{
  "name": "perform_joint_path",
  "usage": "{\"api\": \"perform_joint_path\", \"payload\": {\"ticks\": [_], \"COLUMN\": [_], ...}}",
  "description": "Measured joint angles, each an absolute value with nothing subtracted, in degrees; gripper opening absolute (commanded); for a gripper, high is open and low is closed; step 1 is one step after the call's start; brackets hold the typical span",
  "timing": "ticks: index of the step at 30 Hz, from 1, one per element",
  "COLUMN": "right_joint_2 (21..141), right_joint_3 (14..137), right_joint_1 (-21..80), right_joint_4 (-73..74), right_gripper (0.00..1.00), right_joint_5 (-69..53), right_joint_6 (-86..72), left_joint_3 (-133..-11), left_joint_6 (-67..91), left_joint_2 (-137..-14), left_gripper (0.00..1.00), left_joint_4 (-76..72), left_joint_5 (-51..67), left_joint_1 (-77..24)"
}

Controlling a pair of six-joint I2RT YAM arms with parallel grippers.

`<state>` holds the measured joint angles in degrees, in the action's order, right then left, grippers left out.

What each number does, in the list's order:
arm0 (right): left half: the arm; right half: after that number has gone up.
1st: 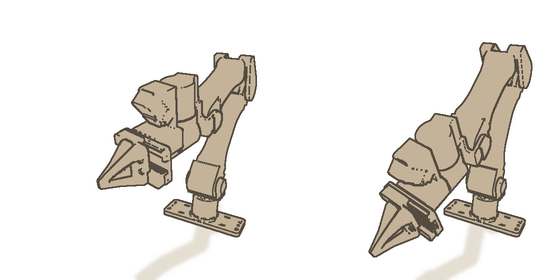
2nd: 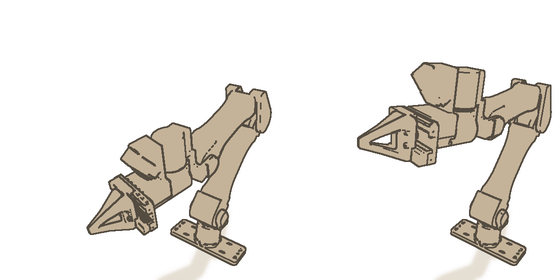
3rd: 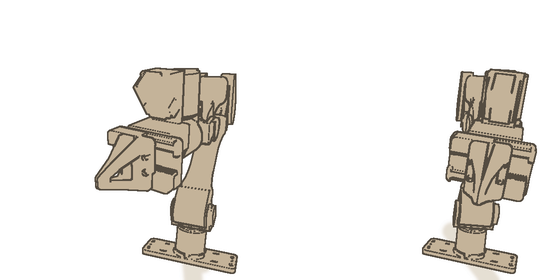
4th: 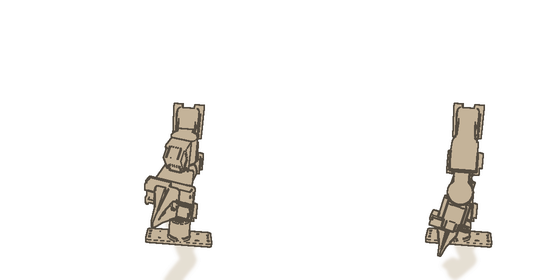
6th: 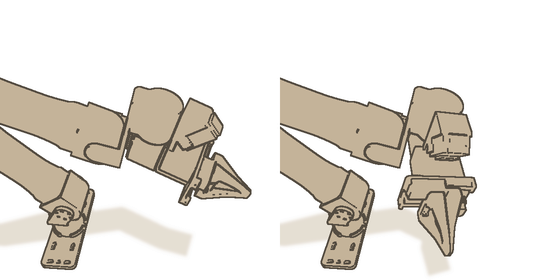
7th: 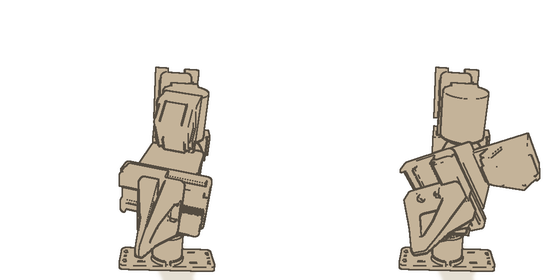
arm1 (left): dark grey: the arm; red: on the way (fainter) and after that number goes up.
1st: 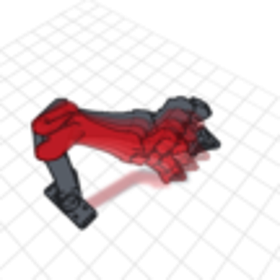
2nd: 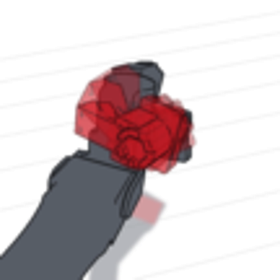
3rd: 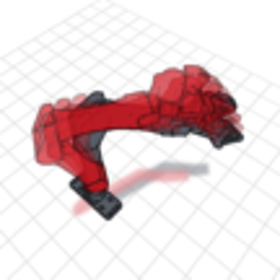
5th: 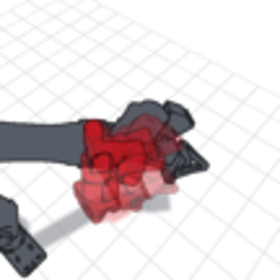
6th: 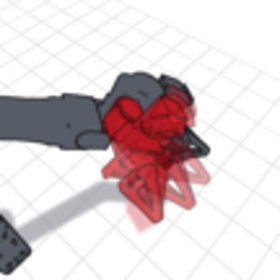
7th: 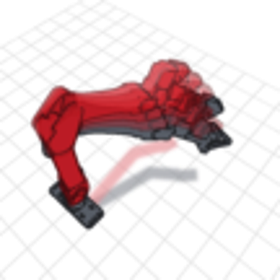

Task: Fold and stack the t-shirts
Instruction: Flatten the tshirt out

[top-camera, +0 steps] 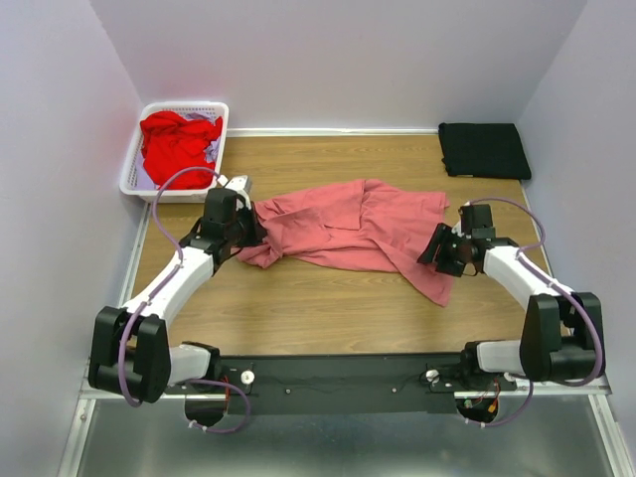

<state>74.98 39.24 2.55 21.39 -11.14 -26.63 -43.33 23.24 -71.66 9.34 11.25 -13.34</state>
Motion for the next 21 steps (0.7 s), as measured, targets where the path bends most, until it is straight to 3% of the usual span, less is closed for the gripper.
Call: {"api": "perform_joint_path", "payload": {"ticks": [7, 15, 21], "right_joint_2": [80.31, 91.68, 95.90], "right_joint_3": [39.13, 50.35, 57.10], "right_joint_1": [2.55, 1.69, 1.41], "right_joint_4": [22.83, 22.48, 22.15], "right_gripper": [0.55, 0.57, 0.59], "right_joint_5": [-10.74, -7.79, -6.59], "right_joint_6": [-27.59, -26.72, -24.36], "left_joint_3": [-44.66, -51.72, -57.78], "left_joint_6": [21.82, 20.03, 17.43], "left_joint_2": [-70.24, -69.01, -69.25], "left_gripper": [0.00, 0.00, 0.00], "left_joint_4": [11.38, 14.96, 13.45], "left_joint_5": [6.09, -1.87, -0.56], "left_joint_1": [-12.88, -8.93, -8.91]}}
